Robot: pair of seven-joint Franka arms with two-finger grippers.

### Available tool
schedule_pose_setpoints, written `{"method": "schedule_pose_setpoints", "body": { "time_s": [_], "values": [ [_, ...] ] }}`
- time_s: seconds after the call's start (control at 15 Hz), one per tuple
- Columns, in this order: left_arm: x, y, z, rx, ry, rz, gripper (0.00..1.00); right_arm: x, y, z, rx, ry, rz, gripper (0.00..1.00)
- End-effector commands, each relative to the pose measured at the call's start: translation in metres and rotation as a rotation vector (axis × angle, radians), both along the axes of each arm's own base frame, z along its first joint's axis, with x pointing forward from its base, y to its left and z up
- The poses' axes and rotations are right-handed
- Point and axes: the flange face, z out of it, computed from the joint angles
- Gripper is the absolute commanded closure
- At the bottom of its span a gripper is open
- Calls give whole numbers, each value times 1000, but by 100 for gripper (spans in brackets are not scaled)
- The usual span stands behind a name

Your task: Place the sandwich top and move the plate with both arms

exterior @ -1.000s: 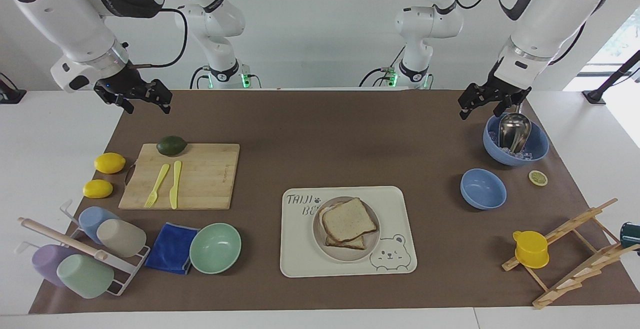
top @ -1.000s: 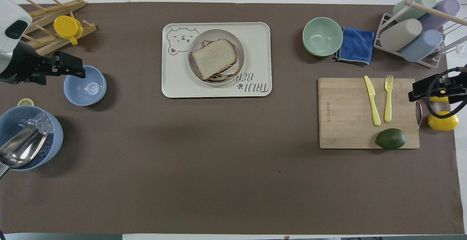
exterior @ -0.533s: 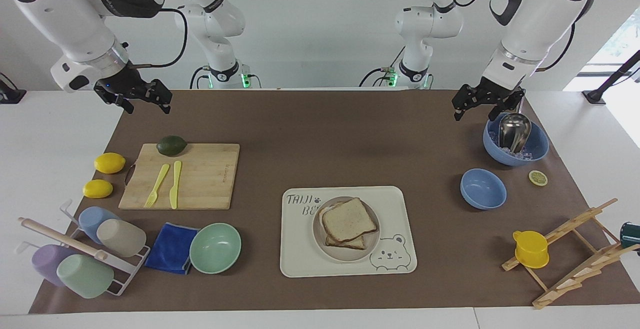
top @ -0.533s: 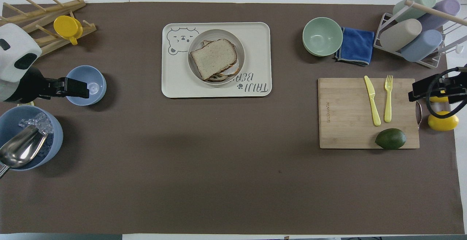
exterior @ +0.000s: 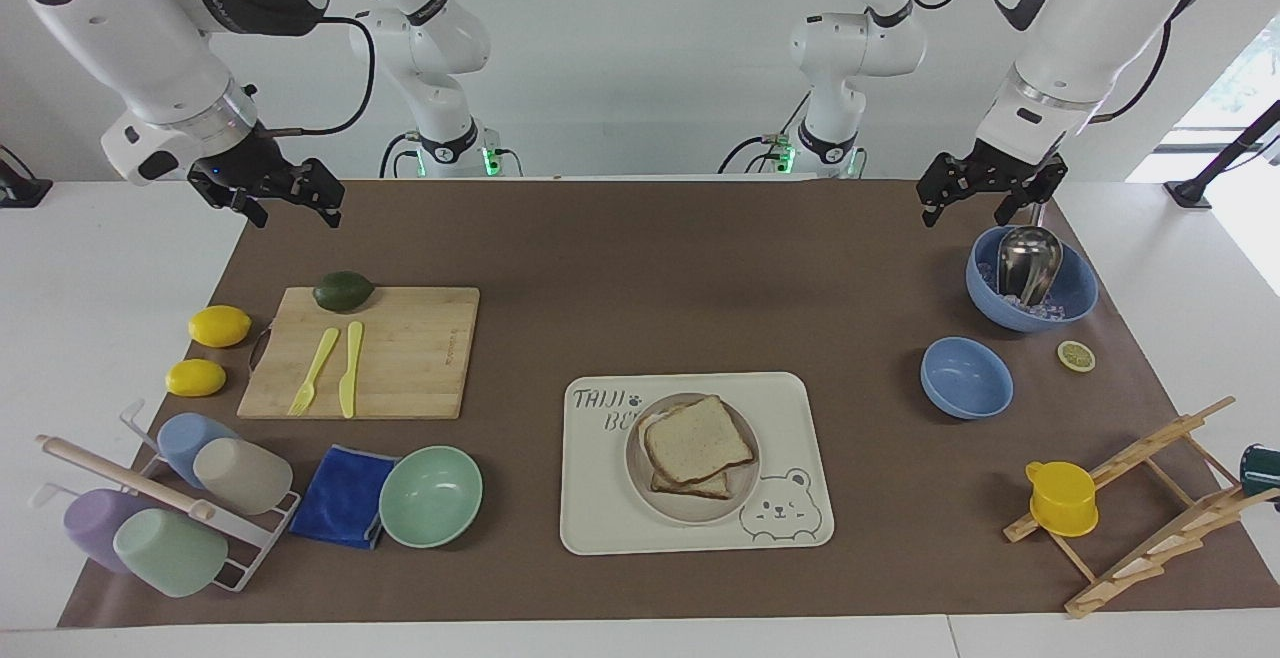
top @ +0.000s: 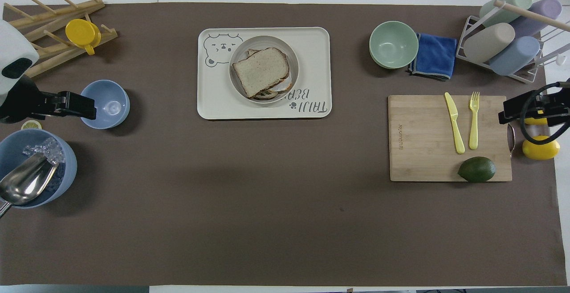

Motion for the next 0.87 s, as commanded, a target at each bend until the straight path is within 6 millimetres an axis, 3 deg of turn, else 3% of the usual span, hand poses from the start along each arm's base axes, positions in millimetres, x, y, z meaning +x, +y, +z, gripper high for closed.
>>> {"method": "schedule_pose_setpoints", "body": {
  "time_s": [0.0, 0.8],
  "values": [
    [5, 4, -3, -17, 16, 6, 0, -7, -2, 2, -10, -4, 15, 0],
    [3, 3, -5, -15, 31, 6, 0, -7, -2, 2, -9, -5, 15, 0]
  ]
}}
